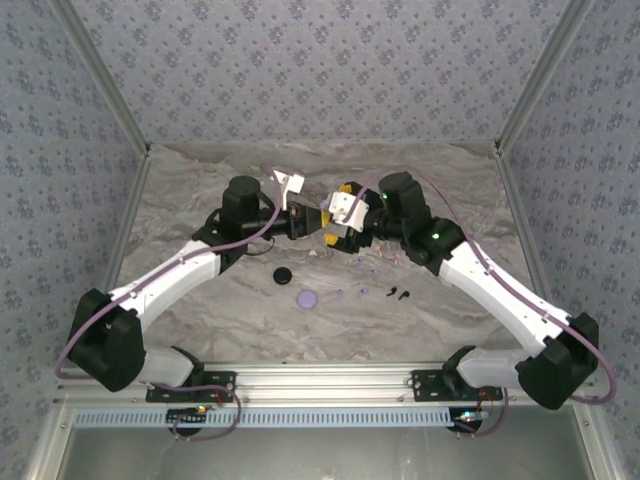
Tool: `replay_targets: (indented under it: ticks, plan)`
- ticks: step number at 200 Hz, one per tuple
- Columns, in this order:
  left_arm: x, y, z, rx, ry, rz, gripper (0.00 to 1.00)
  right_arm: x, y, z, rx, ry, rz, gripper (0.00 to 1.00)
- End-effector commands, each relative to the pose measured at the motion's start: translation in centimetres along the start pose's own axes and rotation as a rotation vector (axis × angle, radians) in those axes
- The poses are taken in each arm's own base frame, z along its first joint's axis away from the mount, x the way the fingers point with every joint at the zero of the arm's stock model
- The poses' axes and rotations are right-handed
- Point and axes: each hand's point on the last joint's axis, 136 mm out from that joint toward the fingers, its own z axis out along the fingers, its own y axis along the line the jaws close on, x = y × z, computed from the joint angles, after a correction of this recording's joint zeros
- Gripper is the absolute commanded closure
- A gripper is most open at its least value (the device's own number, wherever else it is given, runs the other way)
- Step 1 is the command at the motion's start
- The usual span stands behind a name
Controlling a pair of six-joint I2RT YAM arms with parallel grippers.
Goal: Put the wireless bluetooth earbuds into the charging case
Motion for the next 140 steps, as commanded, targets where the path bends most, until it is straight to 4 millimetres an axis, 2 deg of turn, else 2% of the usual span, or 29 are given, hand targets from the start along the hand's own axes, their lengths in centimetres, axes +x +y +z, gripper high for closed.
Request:
replay_targets:
  ticks: [1,23,44,53,76,140]
  plan:
    - [-2.2,-2.1,-1.1,0.037,-0.122,0.118,0.9,-1.2,-0.1,-2.8,-0.006,-0.08,0.123,0.06]
    - [-2.2,-2.3,-1.7,0.025,-0.176,0.209,0.91,-1.2,-1.4,-4.2,0.019,-0.159,0.28,0.03]
    - [-1.8,-3.2,-2.1,0.028,-0.213,0.323,0.96,-0.9,-2.8,-4.6,0.027,-0.214,0.459,0.06]
    - [-1.6,-3.4,-2.2,0.019,-0.224,0.36,1.0,-0.7,-3.0,-4.4,0.021,-0.225,0.517,0.06]
    - [-1.0,-4.2,-2.4,0.029,-0.226,0.442,1.0,-0.6,-2.7,-3.3,-0.019,-0.229,0.599,0.08]
    - [-0.4,-4.8,-2.1,0.049,-0.2,0.501,1.0,-0.3,-3.1,-0.8,-0.033,-0.189,0.629,0.11]
